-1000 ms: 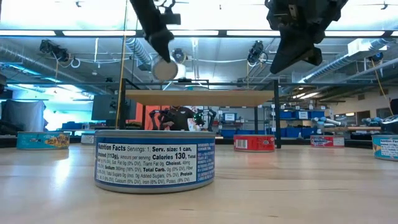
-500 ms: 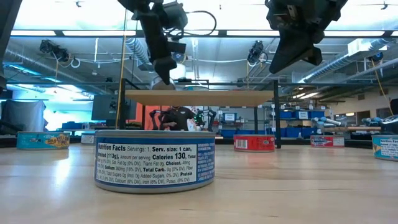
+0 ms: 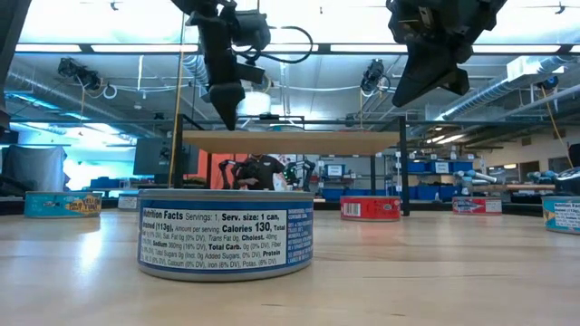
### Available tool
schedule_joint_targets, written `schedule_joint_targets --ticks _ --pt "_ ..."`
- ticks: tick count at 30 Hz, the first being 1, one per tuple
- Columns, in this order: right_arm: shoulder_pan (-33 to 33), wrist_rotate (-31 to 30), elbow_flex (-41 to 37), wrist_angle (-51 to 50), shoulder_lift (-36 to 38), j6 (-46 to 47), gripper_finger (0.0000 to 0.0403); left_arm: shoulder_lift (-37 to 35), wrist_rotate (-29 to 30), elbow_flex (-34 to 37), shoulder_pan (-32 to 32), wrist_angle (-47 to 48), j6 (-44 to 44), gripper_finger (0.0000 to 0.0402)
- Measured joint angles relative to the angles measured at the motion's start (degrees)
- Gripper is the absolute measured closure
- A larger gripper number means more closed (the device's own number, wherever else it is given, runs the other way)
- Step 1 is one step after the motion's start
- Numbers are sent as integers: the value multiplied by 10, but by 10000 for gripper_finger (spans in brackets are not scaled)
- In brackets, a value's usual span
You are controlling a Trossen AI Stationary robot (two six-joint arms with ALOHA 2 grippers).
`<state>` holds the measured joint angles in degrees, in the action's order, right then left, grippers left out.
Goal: Stack canned seafood by type on shelf
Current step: Put the blue tuna can on the shelf, then adjust the yellow-blue tuna can on the shelf
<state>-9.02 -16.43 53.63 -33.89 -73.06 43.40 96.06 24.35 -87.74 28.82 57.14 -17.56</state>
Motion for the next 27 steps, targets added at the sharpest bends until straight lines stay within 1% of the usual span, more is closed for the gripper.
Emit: schedule_joint_targets --ticks 5,9,11,12,14,15,16,18,19,22,24,27 --pt "0 0 0 0 0 -1 396 -6 2 0 0 -3 4 177" --pt "0 6 0 4 1 -1 396 -36 -10 0 0 -16 19 211" --pt "0 8 0 6 4 -1 395 -60 -39 0 0 -25 35 240" --pt "0 10 0 8 5 -1 395 -74 -62 0 1 -34 43 258" --pt "0 12 0 12 6 -7 395 -100 -136 -1 2 -57 57 298" --pt "0 13 0 13 6 -11 395 -112 -182 -1 2 -73 64 318" --pt "2 13 0 17 7 -16 395 -118 -227 -2 1 -89 73 341" --pt "6 14 0 22 7 -24 395 -121 -292 -2 -8 -120 83 381" --pt "9 16 0 23 7 -29 395 -120 -308 -1 -13 -129 87 391" --pt "17 21 0 27 7 -35 395 -113 -329 25 -32 -181 95 394" --pt "21 26 0 26 7 -38 395 -112 -346 63 -44 -225 106 397" --pt "23 28 0 27 7 -45 395 -112 -348 125 -54 -326 145 398"
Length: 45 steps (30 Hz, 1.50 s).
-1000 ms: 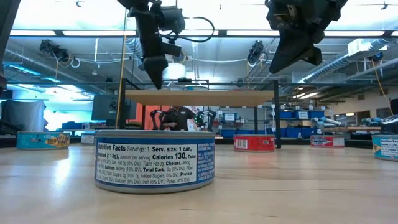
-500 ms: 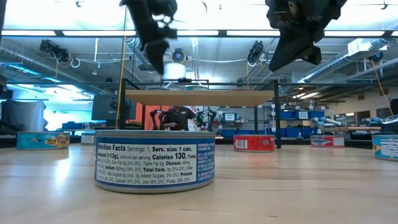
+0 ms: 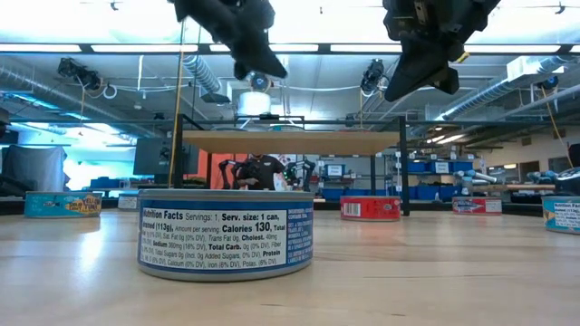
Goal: Stack canned seafood by type on shelf
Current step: Adjust the yellow-blue tuna can on the shelf
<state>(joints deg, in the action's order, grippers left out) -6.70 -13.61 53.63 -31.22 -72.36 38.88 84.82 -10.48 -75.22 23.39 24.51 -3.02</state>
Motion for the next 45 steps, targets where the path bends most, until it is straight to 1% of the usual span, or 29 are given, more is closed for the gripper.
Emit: schedule_joint_targets --ticks 4,8,14,17,21,31,36,42,45 --pt "0 0 0 2 0 -2 394 0 32 71 -2 -121 40 400" --pt "1 0 0 3 0 -2 394 0 85 112 -3 -171 52 400" --pt "7 1 0 3 0 -1 394 22 149 118 -1 -178 48 401" --pt "10 1 0 4 0 -2 394 43 158 113 -2 -189 48 401" --pt "13 2 0 5 0 -3 394 67 195 101 -1 -188 48 401" --pt "13 3 0 7 0 -1 394 75 258 92 0 -187 52 401" --pt "13 3 0 7 0 -2 394 75 263 92 13 -187 77 401" --pt "13 3 0 7 0 -2 394 75 261 92 28 -191 80 401" --pt "13 3 0 7 0 -1 394 74 228 92 29 -195 82 401"
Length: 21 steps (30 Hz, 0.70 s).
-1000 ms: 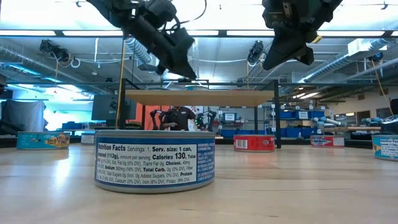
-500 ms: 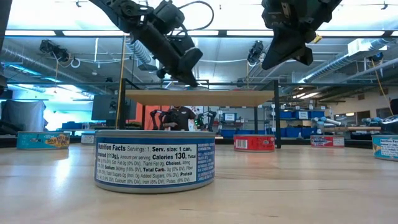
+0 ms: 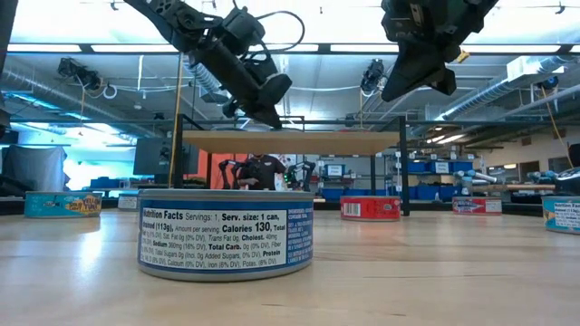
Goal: Stack canned seafood by type on shelf
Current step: Adjust the yellow-blue tuna can on the shelf
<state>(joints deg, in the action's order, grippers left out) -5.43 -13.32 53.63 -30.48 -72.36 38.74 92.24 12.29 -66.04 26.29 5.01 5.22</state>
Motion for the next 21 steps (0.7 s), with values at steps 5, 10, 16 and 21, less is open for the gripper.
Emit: schedule_joint_targets --ticks 5,10,16,21 --pt "0 0 0 0 0 0 394 0 -55 0 -17 -34 -5 401" --pt "0 -1 0 2 0 0 394 26 -36 0 -14 -42 0 401" --pt "0 -1 0 5 0 1 394 46 -30 0 -16 -48 13 401" --pt "2 -4 0 13 0 1 394 46 -27 0 -17 -72 15 401"
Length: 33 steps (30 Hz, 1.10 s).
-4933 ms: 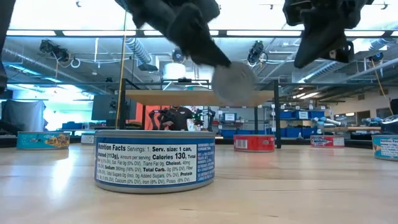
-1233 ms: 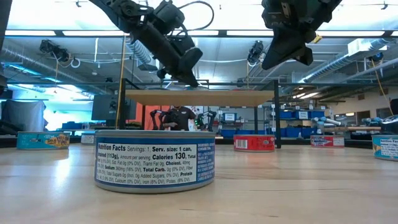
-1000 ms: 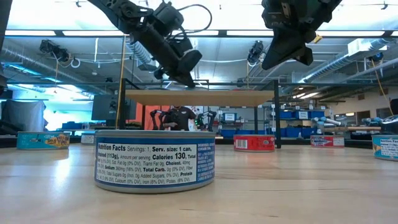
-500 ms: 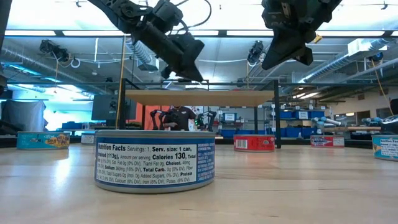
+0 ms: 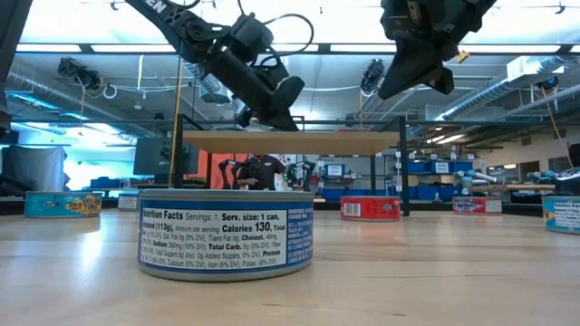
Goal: Stack canned seafood by type on shelf
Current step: Adjust the yellow-blue tuna can on the shelf, then put the red tuna can on the shelf
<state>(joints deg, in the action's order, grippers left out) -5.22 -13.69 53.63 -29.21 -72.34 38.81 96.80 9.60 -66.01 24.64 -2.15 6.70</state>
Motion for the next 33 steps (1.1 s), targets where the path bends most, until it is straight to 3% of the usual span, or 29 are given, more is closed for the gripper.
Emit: schedule_joint_targets --ticks 7,19,33 --pt "12 -1 0 1 0 0 394 -2 30 -10 2 2 -5 401" --pt "18 -2 0 15 0 -10 394 -4 32 -10 17 8 -7 401" --pt "74 0 56 45 0 -95 388 -122 -30 -10 -32 7 -36 401"
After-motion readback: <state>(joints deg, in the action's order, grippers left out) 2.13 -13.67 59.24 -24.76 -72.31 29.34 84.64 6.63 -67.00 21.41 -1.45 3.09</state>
